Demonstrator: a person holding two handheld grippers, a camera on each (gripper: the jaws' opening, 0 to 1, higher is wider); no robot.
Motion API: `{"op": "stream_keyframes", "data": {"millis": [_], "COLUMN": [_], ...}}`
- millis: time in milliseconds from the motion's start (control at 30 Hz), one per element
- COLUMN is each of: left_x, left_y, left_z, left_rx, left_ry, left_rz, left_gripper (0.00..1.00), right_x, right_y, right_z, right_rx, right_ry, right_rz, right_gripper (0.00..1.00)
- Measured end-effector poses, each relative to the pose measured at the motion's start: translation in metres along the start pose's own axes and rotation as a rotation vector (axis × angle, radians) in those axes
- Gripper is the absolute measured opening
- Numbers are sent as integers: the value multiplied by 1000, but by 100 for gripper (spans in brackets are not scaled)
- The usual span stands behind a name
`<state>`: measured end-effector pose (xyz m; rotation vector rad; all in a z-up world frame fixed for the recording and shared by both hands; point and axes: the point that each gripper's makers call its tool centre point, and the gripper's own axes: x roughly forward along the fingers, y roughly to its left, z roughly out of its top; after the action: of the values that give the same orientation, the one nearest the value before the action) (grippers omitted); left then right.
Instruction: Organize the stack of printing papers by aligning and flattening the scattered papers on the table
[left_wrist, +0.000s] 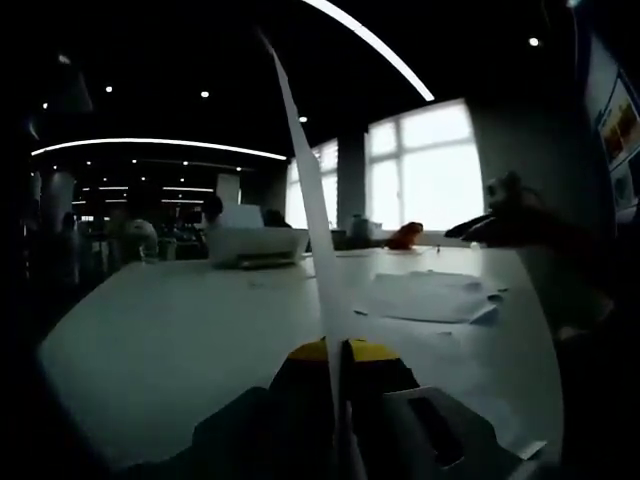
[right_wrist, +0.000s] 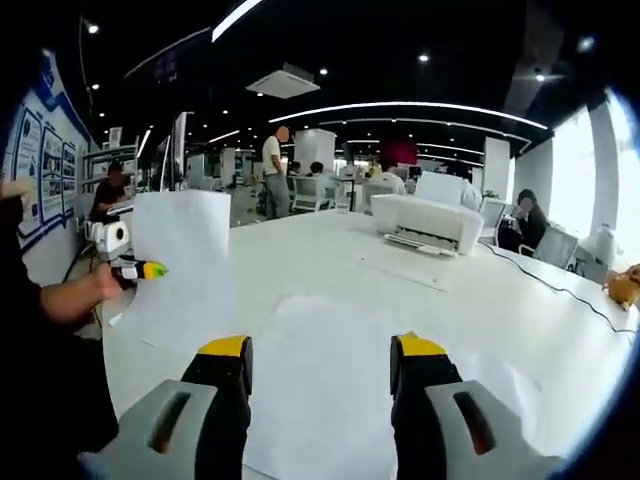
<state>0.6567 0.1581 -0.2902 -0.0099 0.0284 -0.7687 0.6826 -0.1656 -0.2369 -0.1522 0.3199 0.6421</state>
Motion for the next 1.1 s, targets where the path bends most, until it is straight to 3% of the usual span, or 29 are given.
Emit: {"op": "stream_keyframes", "data": {"millis": [700, 1100], "left_x": [1, 1], "left_y": [1, 2], "left_z": [-1, -1], "left_rx": [6, 5], "left_ry": [8, 6], "left_rz": [0, 0], "left_gripper": [6, 6], "right_x": [30, 48], "right_y": [-31, -29], "right_z": [-15, -21], "right_rx": [12, 12], "right_ry": [48, 69], "right_rz": [-19, -2], "right_gripper": [53, 55]}}
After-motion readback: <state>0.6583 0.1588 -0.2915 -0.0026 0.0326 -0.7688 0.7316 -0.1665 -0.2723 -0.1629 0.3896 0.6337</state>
